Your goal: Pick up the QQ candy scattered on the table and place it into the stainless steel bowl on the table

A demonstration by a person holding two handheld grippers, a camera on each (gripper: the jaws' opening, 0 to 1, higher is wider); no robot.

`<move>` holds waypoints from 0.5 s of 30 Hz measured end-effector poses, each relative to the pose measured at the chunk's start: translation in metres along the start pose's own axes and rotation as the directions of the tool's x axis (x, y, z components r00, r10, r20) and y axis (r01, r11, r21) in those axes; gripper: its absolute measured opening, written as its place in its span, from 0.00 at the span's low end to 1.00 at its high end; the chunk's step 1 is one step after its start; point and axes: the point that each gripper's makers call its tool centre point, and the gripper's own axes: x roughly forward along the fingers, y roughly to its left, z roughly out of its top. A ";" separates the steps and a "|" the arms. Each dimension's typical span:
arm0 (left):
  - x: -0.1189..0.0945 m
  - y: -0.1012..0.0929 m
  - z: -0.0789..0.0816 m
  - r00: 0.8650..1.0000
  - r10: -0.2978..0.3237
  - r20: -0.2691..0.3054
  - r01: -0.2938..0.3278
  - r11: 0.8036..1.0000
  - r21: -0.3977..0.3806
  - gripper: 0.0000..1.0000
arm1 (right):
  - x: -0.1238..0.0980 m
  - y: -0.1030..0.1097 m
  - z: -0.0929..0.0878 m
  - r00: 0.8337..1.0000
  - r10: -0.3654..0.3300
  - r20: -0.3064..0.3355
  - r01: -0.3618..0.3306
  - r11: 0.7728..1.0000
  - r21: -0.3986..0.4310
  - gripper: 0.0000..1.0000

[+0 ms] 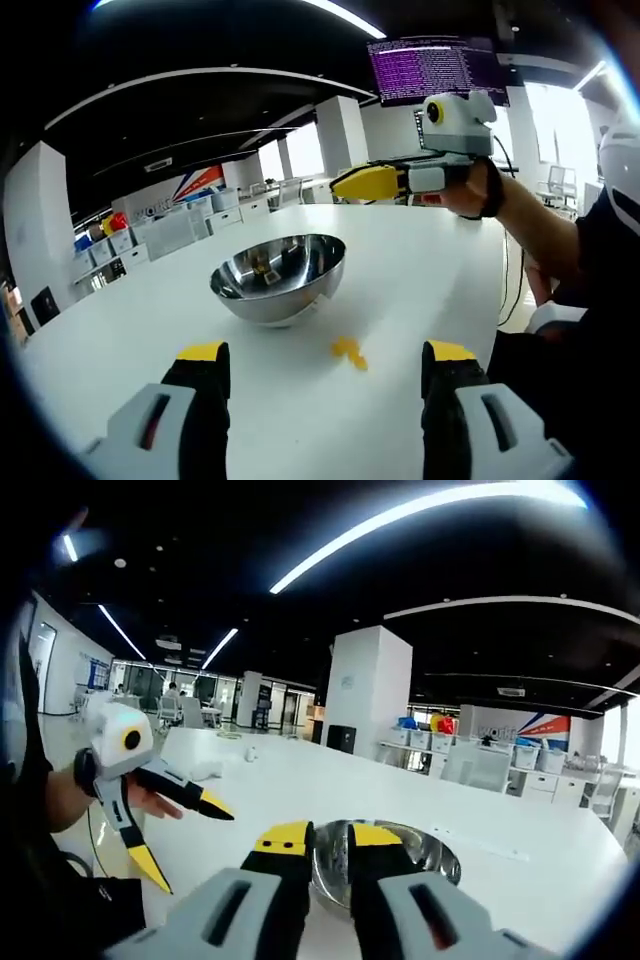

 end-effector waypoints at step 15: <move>0.002 -0.003 -0.001 1.000 -0.010 0.004 0.010 1.000 -0.001 0.78 | -0.005 0.038 -0.050 0.995 0.069 -0.069 -0.066 0.996 0.054 0.12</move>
